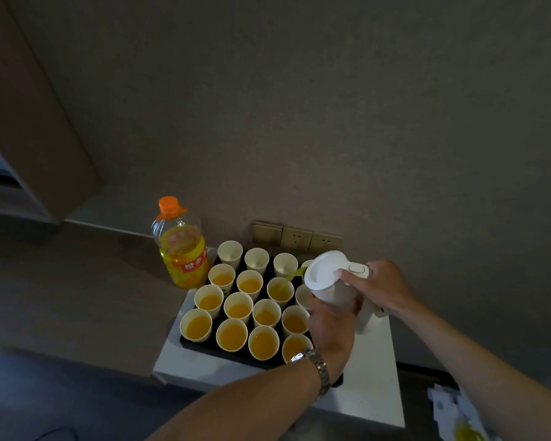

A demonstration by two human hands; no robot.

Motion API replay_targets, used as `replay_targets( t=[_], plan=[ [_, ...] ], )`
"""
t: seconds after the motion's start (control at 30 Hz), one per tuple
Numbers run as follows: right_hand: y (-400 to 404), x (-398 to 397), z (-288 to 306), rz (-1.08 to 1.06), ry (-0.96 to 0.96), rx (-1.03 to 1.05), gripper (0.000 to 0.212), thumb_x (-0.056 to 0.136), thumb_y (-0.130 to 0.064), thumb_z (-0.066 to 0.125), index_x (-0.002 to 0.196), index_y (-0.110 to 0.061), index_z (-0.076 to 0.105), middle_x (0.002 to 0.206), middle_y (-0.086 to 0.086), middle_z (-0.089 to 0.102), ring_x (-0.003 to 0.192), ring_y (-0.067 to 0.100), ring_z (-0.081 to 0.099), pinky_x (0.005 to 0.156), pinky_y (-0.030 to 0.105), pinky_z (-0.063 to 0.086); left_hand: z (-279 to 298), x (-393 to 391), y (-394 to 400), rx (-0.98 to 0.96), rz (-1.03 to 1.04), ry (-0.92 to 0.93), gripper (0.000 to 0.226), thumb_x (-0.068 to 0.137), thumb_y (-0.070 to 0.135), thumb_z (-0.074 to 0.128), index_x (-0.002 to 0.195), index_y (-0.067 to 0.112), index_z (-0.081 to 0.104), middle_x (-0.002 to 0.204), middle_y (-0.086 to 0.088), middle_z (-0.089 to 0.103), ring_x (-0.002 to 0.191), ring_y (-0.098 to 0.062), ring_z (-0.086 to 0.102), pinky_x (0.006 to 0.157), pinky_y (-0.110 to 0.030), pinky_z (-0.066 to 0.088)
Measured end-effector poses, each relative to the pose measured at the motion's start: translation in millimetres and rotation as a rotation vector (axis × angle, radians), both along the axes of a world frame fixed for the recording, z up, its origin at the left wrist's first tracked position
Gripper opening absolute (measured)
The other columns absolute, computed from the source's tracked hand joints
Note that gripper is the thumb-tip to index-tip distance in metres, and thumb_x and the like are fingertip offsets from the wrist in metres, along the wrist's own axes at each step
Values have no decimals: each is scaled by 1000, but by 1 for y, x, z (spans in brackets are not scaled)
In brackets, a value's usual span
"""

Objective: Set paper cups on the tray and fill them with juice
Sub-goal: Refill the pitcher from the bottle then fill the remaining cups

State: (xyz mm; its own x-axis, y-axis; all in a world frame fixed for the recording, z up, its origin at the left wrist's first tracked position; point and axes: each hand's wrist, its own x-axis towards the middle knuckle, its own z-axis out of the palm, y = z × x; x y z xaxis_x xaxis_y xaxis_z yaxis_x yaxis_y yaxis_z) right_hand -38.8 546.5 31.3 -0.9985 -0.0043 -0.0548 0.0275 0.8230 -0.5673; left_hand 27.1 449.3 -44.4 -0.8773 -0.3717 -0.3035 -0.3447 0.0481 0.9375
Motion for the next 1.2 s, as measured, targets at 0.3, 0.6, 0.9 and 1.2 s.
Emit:
replay_targets(
  t=[0.3, 0.6, 0.9, 1.2],
  plan=[
    [2, 3, 3, -8, 1, 64, 56, 77, -63, 75, 60, -10, 65, 58, 3, 65, 57, 17, 64, 48, 29, 37, 10, 6, 0, -44, -56, 20, 126, 35, 105, 21, 135, 29, 25, 127, -4, 66, 109, -27, 68, 85, -41, 61],
    [2, 5, 2, -23, -3, 79, 57, 77, -67, 73, 59, -14, 63, 56, -3, 62, 53, 7, 59, 46, 26, 35, 17, 10, -2, -33, -50, -7, 119, 47, 103, 30, 137, 26, 28, 126, -2, 66, 108, -26, 68, 84, -40, 61],
    [-1, 1, 1, -28, 14, -4, 53, 76, -63, 76, 60, -13, 66, 57, -2, 65, 56, 13, 64, 46, 26, 37, 17, 3, -6, 56, -36, 8, 107, 61, 85, 65, 143, 26, 28, 118, 12, 57, 96, -8, 54, 69, -12, 45],
    [-9, -3, 6, -49, 22, -117, 48, 77, -57, 79, 52, -20, 59, 42, -17, 54, 43, -2, 54, 43, 16, 34, 5, -9, -10, -49, 2, 62, 125, 47, 103, 51, 146, 31, 28, 130, 8, 63, 112, -16, 65, 86, -32, 59]
  ],
)
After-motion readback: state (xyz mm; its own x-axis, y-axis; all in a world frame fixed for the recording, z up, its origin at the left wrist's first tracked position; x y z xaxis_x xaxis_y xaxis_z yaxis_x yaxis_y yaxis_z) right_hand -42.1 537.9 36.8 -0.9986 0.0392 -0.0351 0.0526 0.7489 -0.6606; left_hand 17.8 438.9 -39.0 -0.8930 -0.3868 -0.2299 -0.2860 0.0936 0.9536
